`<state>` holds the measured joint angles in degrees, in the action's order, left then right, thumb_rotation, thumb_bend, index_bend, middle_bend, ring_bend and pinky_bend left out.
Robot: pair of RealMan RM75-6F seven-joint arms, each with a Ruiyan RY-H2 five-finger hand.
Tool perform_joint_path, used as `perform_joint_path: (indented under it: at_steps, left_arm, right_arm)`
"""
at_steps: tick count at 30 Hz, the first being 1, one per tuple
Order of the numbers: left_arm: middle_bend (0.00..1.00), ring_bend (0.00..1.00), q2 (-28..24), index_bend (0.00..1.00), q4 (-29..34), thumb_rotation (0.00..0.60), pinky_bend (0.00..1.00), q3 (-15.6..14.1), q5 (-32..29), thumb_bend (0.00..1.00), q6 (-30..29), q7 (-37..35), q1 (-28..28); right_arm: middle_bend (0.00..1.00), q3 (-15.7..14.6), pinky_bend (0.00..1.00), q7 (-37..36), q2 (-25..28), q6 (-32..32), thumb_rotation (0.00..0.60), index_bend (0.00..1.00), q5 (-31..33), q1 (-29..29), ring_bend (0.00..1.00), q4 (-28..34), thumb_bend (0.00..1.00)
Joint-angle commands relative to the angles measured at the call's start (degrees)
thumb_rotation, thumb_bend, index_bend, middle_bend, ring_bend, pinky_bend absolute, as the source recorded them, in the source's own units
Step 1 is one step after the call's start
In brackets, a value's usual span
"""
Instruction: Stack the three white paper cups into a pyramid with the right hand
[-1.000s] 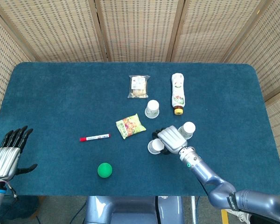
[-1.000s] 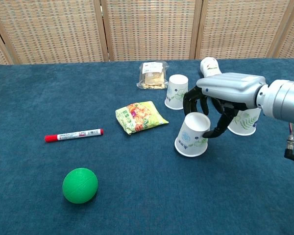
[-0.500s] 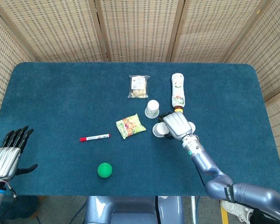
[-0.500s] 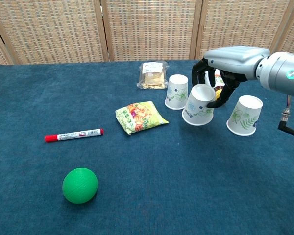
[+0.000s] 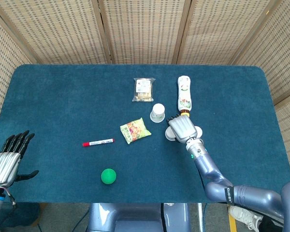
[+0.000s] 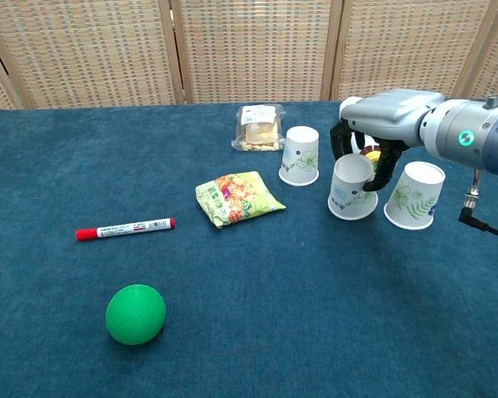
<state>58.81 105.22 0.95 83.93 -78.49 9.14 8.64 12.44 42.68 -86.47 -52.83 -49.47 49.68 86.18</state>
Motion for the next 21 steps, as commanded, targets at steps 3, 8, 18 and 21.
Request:
perform_joint_path:
  at_steps: [3, 8, 18, 21]
  left_arm:
    - [0.00, 0.00, -0.13, 0.00, 0.08, 0.600, 0.00, -0.08, 0.14, 0.00, -0.09, -0.24, -0.03]
    - [0.00, 0.00, -0.26, 0.00, 0.20, 0.600, 0.00, -0.16, 0.22, 0.00, -0.14, -0.41, -0.05]
    - [0.00, 0.00, -0.82, 0.00, 0.21, 0.600, 0.00, -0.08, 0.03, 0.00, 0.06, -1.70, 0.06]
    - [0.00, 0.00, -1.05, 0.00, 0.03, 0.600, 0.00, 0.24, -0.73, 0.00, 0.59, -2.39, 0.34]
  right_arm:
    - [0.15, -1.80, 0.06, 4.31, 2.13, -0.12, 0.600, 0.30, 4.23, 1.76, 0.04, 3.37, 0.30]
    - [0.00, -2.57, 0.00, 8.08, 3.56, -1.72, 0.600, 0.14, 9.07, 3.19, 0.00, 6.09, 0.29]
    - [0.00, 0.12, 0.00, 5.73, 7.86, -4.19, 0.600, 0.03, 11.71, 4.72, 0.00, 13.05, 0.29]
    - [0.00, 3.11, 0.00, 4.03, 8.00, -4.53, 0.600, 0.03, 12.40, 6.58, 0.00, 12.31, 0.21]
